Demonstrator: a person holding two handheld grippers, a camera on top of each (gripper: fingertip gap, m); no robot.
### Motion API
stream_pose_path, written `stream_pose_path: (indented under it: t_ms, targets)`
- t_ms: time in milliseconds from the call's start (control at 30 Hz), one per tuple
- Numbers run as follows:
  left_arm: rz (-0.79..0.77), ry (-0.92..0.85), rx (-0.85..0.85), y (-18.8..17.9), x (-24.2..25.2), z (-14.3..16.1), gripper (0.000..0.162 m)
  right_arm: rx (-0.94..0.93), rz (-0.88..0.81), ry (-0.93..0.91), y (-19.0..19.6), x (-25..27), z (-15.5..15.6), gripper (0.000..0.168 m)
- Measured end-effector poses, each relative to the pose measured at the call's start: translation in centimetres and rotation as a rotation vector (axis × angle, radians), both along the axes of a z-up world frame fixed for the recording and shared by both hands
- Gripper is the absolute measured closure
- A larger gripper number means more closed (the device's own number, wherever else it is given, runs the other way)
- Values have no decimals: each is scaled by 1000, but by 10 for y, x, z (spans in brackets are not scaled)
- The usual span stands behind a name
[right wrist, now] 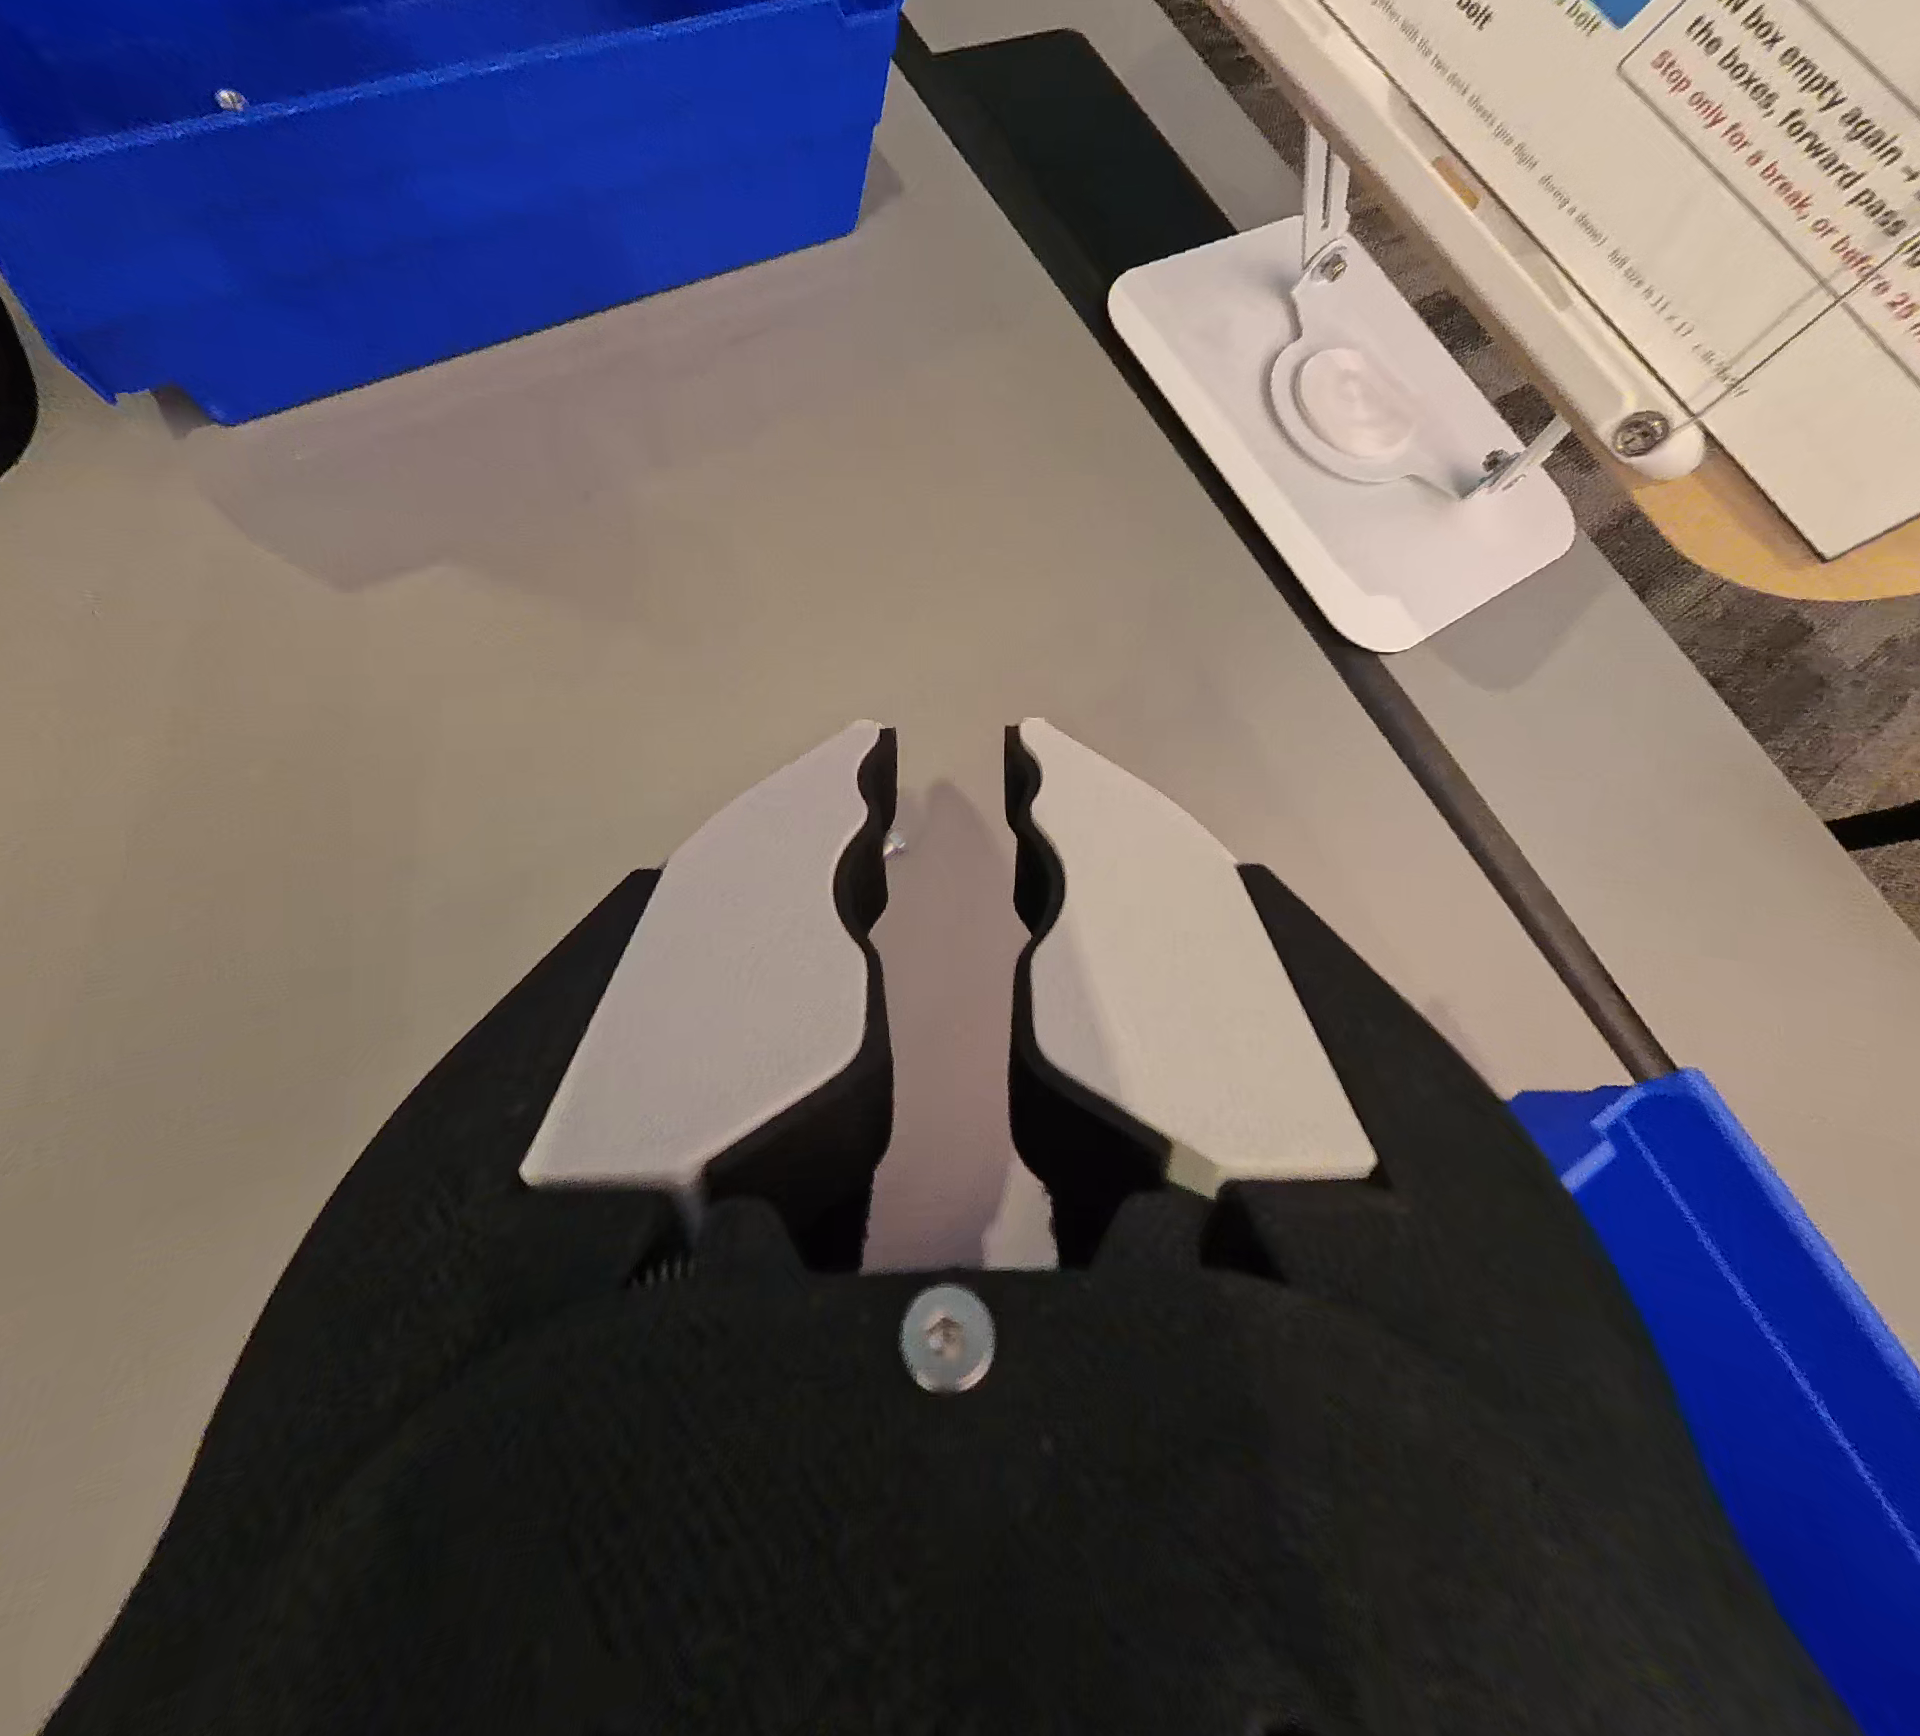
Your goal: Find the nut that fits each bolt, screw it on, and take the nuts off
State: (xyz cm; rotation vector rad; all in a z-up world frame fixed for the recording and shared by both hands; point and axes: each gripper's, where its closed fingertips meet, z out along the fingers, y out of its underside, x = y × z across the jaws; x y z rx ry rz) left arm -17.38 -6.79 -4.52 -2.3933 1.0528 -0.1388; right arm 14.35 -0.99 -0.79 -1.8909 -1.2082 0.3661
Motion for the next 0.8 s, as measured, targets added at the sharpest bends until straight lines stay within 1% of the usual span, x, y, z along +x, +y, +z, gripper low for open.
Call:
stream_pose_path:
  t_ms: [67, 100, 167, 200, 233, 267, 300, 333, 467, 567, 667, 767, 800]
  targets:
    - [-68, 166, 8, 4, -13, -19, 153, 8, 9, 4, 0, 2, 2, 147]
    - [-127, 254, 13, 5, -18, -29, 153, 8, 14, 4, 0, 2, 2, 147]
    - [-257, 421, -23, 2, -26, -52, 151, 0, 13, -1, 1, 4, 0, 147]
    - [-295, 465, -62, -1, -28, -62, 150, -4, 14, -2, 1, 4, -2, 147]
    - [-315, 485, -97, -2, -28, -71, 147, -10, 18, -3, 1, 4, -3, 147]
    - [-348, 497, -96, 1, -26, -77, 141, -13, 20, -5, 2, 4, -5, 147]
    - [-383, 522, -55, 7, -26, -79, 142, -14, 21, -10, 2, 4, -6, 147]
    - [-416, 537, -37, 9, -26, -81, 146, -14, 23, -17, 3, 3, -7, 147]
    - [-466, 474, -56, 14, -21, -92, 148, -10, 26, -43, 4, 4, -13, 147]
    - [-506, 496, -61, 17, -24, -99, 149, -14, 22, -54, 7, 5, -17, 147]
    - [-526, 533, -63, 20, -29, -101, 151, -19, 17, -59, 9, 6, -20, 147]
    - [-526, 501, -68, 23, -25, -103, 153, -28, 19, -70, 11, 6, -24, 147]
    - [-531, 502, -69, 23, -25, -104, 156, -30, 19, -78, 11, 6, -26, 147]
